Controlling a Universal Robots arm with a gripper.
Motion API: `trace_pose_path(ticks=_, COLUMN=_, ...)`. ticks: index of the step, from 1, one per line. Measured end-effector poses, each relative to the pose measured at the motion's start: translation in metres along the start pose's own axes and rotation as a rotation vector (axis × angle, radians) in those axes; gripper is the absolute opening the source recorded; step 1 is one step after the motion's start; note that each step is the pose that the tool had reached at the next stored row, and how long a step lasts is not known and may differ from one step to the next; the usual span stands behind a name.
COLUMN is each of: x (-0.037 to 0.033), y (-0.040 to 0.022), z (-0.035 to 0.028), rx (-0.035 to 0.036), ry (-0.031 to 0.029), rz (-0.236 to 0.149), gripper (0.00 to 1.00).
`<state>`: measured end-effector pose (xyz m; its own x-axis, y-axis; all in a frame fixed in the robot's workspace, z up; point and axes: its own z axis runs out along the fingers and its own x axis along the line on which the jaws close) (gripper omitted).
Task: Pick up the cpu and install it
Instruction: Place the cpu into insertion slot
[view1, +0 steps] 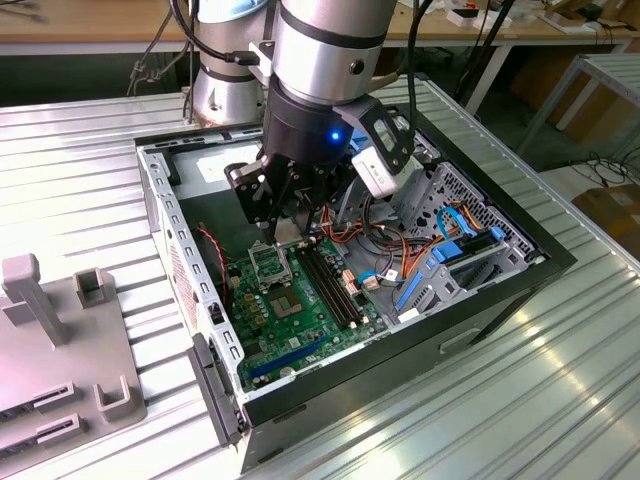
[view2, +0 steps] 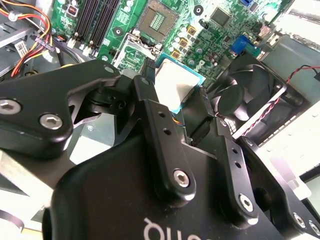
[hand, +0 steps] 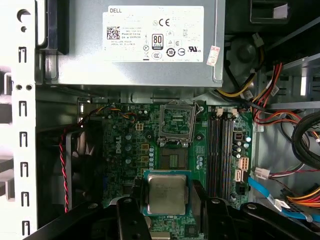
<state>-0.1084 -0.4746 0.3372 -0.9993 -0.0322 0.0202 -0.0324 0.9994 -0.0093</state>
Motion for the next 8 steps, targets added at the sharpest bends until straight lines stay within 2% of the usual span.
trace_pose_path(ticks=8, x=0.0, y=0.0, z=0.0008, rx=-0.0002, ry=-0.0001, rz=0.0, gripper=0.47)
